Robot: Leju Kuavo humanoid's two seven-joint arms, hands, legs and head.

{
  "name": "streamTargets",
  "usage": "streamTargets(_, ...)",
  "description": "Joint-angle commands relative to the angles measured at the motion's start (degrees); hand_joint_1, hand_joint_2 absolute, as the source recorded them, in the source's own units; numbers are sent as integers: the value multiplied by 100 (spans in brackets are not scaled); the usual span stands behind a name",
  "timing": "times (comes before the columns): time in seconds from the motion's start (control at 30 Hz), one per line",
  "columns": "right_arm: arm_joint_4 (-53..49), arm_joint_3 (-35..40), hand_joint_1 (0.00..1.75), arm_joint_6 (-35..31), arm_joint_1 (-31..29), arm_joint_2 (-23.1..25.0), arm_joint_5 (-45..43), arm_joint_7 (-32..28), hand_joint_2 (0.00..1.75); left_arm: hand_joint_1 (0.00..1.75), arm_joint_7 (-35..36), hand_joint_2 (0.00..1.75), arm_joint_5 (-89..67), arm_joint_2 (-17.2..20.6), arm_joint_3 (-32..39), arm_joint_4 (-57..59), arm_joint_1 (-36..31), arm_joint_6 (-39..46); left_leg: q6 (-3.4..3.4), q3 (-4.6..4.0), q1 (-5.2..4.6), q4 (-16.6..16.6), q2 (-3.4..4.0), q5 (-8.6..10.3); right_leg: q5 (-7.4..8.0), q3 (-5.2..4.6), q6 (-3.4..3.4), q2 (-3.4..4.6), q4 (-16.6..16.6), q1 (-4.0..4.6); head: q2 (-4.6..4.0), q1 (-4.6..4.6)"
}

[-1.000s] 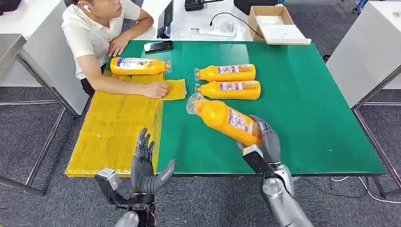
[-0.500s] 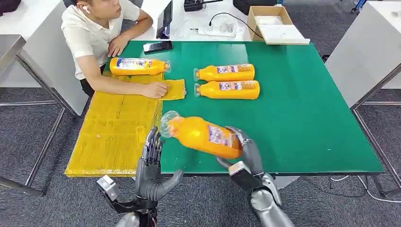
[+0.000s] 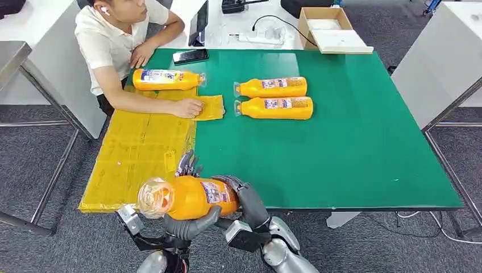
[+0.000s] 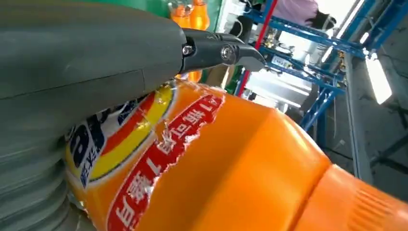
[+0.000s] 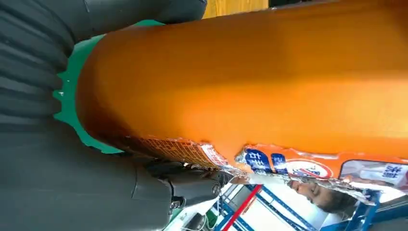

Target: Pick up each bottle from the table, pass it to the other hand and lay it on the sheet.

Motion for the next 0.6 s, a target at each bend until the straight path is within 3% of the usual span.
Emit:
streamTargets(0.03, 689, 733, 164, 200, -230, 140, -164, -86, 175, 175, 155, 175, 331, 80, -174, 305, -400, -502, -16, 32, 11, -1, 14, -14, -11, 29, -18, 4, -1, 13, 2, -2)
streamTargets(0.17, 696, 665, 157, 179, -173, 138, -284, -140, 175, 175, 220, 175, 378, 120, -142, 281, -362, -579, -16, 33, 10, -4, 11, -13, -11, 30, -17, 2, -4, 12, 2, -2)
streamTargets(0.2, 609, 663, 110, 189, -142, 104, -308, -142, 175, 175, 222, 175, 395, 117, -95, 290, -338, -600, -9, 17, 6, -5, 6, -5, -4, 13, -9, -1, -4, 8, 0, -2)
streamTargets(0.23, 556, 610, 9, 186, -100, 99, -374, -95, 175, 175, 218, 175, 412, 104, -28, 276, -309, -600, -16, 34, 12, -3, 11, -14, -12, 31, -17, 0, -4, 14, 2, -2)
streamTargets(0.3, 494, 574, 0, 271, -37, 70, -472, 35, 175, 175, 219, 175, 458, 92, 121, 196, -247, -623, -16, 33, 13, -1, 10, -15, -13, 31, -17, 0, -2, 15, 0, 0)
streamTargets(0.33, 503, 571, 0, 273, -1, 45, -478, 25, 0, 175, 219, 175, 459, 112, 151, 176, -263, -622, -12, 29, 12, -3, 10, -13, -10, 26, -13, 2, -4, 13, 2, -2)
streamTargets(0.43, 260, 423, 0, 154, 309, -46, -522, 4, 0, 175, 307, 175, 367, 17, 493, -70, -91, -521, -10, 21, 10, -3, 2, -9, -9, 21, -11, -5, -6, 10, 2, 0)
streamTargets(0.6, -301, 44, 0, -174, 888, -322, -616, -21, 0, 175, 742, 175, 412, 185, 941, 20, 2, -240, -9, 23, 7, -9, -12, -7, -12, 25, -11, -18, -8, 8, 2, 0)
